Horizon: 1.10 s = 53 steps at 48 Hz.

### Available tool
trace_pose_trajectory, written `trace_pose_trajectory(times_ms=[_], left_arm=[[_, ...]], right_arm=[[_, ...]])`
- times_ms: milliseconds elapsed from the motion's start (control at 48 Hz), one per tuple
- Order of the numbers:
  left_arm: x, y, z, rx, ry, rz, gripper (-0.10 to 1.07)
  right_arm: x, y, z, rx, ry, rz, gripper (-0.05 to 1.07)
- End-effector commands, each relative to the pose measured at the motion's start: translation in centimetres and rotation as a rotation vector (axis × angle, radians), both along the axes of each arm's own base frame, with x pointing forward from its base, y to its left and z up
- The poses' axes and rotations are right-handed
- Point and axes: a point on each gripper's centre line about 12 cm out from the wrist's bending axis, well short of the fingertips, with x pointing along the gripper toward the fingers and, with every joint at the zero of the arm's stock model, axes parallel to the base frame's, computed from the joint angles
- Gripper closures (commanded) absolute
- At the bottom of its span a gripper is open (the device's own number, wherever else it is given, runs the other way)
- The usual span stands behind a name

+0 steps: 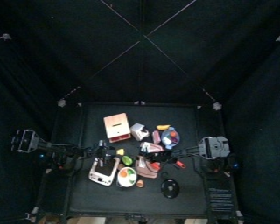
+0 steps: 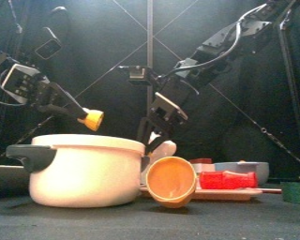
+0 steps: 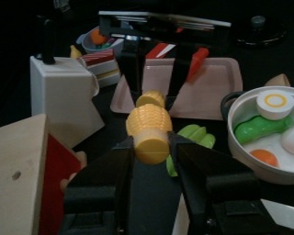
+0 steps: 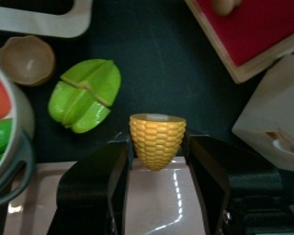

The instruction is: Assemble corn

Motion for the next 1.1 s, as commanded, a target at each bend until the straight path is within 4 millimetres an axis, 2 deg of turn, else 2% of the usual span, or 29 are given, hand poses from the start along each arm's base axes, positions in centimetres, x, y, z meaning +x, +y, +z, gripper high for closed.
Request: trace_pose_trajectory(times_ms=[0,229,396,521,1083], left_arm=[[0.6,-1.2,0.8,0.011,-0.031,-0.051,0.38],[1.9,-2.0,1.3,0.033,-0.057,-0.09,0.38],[3.4,-2.2,0.2,0.038,-0.016,-0.093,0.38],[4.4,-2.3,-0.4,0.047,0.005,-0.099,0.38],[5.9,-2.6,0.1,0.058,-0.014,-0.114,0.38]], right_arm=[[0.1,1.2,3.0,-0.006,-0.074,0.046,0.33],[-0.5,2.2,4.3,-0.016,-0.1,0.081,0.33],[-0.5,2.6,5.1,-0.018,-0.117,0.092,0.33],[-0.5,2.5,5.1,-0.022,-0.116,0.091,0.33],[-0.5,2.5,4.8,-0.025,-0.108,0.09,0.33]])
